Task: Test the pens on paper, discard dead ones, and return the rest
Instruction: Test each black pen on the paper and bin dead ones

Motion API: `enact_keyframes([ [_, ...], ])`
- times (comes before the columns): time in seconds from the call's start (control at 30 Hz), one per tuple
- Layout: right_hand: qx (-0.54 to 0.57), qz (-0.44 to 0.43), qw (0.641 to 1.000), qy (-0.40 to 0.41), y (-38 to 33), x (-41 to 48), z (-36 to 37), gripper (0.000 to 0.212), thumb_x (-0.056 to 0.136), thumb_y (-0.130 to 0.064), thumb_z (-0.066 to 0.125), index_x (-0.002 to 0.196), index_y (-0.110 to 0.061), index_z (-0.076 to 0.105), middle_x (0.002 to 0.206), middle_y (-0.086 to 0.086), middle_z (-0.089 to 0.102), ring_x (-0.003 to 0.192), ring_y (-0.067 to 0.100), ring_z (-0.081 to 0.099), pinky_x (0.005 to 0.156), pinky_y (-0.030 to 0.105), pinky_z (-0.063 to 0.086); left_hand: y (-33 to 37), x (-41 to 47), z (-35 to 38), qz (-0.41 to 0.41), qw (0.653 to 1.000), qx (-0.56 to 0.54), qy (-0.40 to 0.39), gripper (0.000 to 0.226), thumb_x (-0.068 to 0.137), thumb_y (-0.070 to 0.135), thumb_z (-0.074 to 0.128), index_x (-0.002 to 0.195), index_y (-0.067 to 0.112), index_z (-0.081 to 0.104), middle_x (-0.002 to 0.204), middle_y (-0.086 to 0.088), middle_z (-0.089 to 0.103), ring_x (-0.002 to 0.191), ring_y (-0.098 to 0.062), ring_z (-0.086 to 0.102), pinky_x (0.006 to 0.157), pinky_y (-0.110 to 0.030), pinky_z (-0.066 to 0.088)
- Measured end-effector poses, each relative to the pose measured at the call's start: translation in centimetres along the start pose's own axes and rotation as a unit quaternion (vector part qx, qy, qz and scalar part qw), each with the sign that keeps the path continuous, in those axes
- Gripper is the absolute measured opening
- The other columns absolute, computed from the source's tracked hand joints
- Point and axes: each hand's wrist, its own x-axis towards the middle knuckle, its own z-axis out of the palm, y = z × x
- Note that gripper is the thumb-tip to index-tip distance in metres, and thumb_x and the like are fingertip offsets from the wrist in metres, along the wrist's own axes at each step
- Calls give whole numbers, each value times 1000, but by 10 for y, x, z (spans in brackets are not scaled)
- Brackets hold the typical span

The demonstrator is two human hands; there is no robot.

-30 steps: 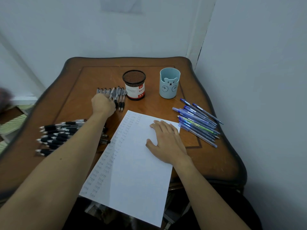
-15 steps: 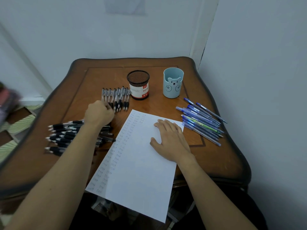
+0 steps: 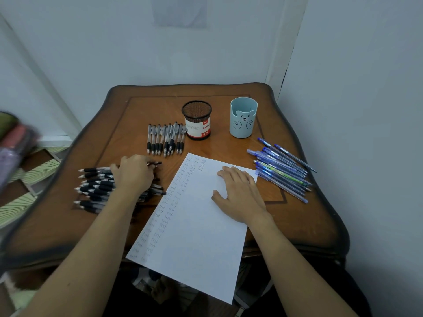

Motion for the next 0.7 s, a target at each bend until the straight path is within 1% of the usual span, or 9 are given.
enact_keyframes([
  [0.1, -2, 1, 1000, 2, 0, 0, 0, 55, 98, -49, 45, 147, -25, 39, 158, -6, 33, 148, 11, 23, 122, 37, 8, -1, -3, 6, 39, 995, -50, 80, 28, 105, 27, 50, 129, 27, 65, 128, -4, 67, 129, -31, 49, 118, -53, 18],
  [0.2, -3, 2, 1000, -1, 0, 0, 0, 56, 98, -49, 45, 148, -25, 38, 159, -7, 31, 148, 11, 22, 123, 37, 8, 0, -2, 11, 111, 974, -129, 153, 25, 104, 23, 51, 125, 17, 64, 115, -6, 71, 116, -28, 61, 123, -52, 8],
  [0.27, -3, 3, 1000, -2, 0, 0, 0, 56, 98, -50, 45, 148, -25, 37, 159, -7, 31, 148, 11, 21, 123, 37, 7, 4, -1, 11, 159, 954, -170, 190, 27, 104, 21, 52, 127, 13, 63, 108, -9, 72, 102, -29, 65, 119, -54, 26],
  [0.33, -2, 4, 1000, -1, 0, 0, 0, 56, 98, -50, 45, 148, -25, 38, 159, -7, 31, 148, 12, 21, 123, 37, 7, 12, -3, 8, 188, 935, -198, 227, 28, 105, 21, 50, 128, 12, 63, 104, -11, 69, 89, -27, 62, 85, -45, 51],
  [0.4, -1, 4, 1000, 2, 0, 0, 0, 56, 98, -49, 45, 148, -25, 38, 159, -6, 32, 148, 12, 22, 123, 37, 7, 24, -8, 1, 187, 931, -220, 223, 31, 107, 31, 45, 123, 13, 65, 99, -7, 66, 83, -20, 57, 62, -27, 40],
  [0.47, -3, 4, 1000, 0, -1, 0, 0, 56, 98, -50, 45, 148, -25, 38, 159, -6, 31, 149, 12, 22, 123, 36, 6, 36, -10, -2, 183, 939, -226, 184, 51, 104, 53, 36, 98, 14, 69, 81, 2, 61, 71, -14, 51, 56, -22, 28],
  [0.53, -2, 4, 1000, 0, 0, 0, 1, 56, 98, -50, 45, 148, -25, 38, 160, -6, 31, 149, 12, 21, 122, 36, 6, 43, -10, -1, 178, 943, -235, 153, 72, 92, 75, 28, 73, 18, 67, 60, 6, 54, 55, -11, 45, 54, -23, 26],
  [0.6, 1, 2, 1000, 0, 0, 0, 0, 56, 98, -49, 45, 148, -25, 38, 160, -6, 31, 149, 12, 21, 122, 36, 5, 48, -8, 1, 160, 949, -235, 136, 74, 84, 78, 32, 76, 20, 77, 55, 8, 58, 53, -8, 48, 56, -25, 34],
  [0.7, -1, -1, 1000, -1, 0, 0, 0, 57, 98, -49, 45, 149, -24, 38, 160, -5, 30, 149, 13, 20, 123, 36, 5, 57, -9, 1, 154, 950, -243, 123, 51, 79, 65, 42, 77, 28, 77, 54, 18, 56, 55, -6, 50, 59, -26, 39],
])
